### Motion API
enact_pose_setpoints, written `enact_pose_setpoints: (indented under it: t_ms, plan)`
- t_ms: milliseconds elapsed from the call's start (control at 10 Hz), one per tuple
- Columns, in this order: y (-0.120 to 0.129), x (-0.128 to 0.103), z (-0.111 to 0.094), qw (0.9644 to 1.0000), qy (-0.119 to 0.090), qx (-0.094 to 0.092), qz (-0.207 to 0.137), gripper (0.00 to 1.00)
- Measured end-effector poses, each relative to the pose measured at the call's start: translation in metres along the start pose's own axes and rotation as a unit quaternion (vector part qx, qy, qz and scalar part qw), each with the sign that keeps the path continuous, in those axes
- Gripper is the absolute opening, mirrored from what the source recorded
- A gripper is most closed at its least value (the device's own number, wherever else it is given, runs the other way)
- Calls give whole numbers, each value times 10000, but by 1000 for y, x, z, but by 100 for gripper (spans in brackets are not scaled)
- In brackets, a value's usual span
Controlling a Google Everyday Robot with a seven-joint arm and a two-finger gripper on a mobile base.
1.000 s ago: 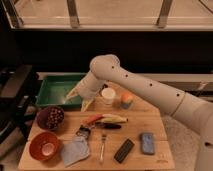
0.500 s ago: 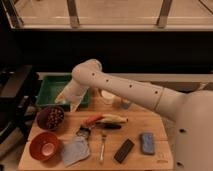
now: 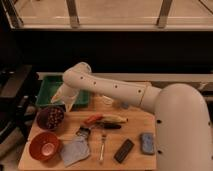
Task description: Place grapes in tray
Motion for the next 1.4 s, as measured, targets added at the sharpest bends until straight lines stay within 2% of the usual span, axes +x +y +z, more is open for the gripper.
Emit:
enact_pose_setpoints:
  t_ms: [600,800,1100,1400]
  plan:
    - [1,3,2,10000,-5,51,43,65]
    - [-7,3,17,9997,-27,248,58,65]
    - [-30,-8,52,9990,-241,365,-37,65]
    - [-22,-10,73,9988,-413,242,-56,65]
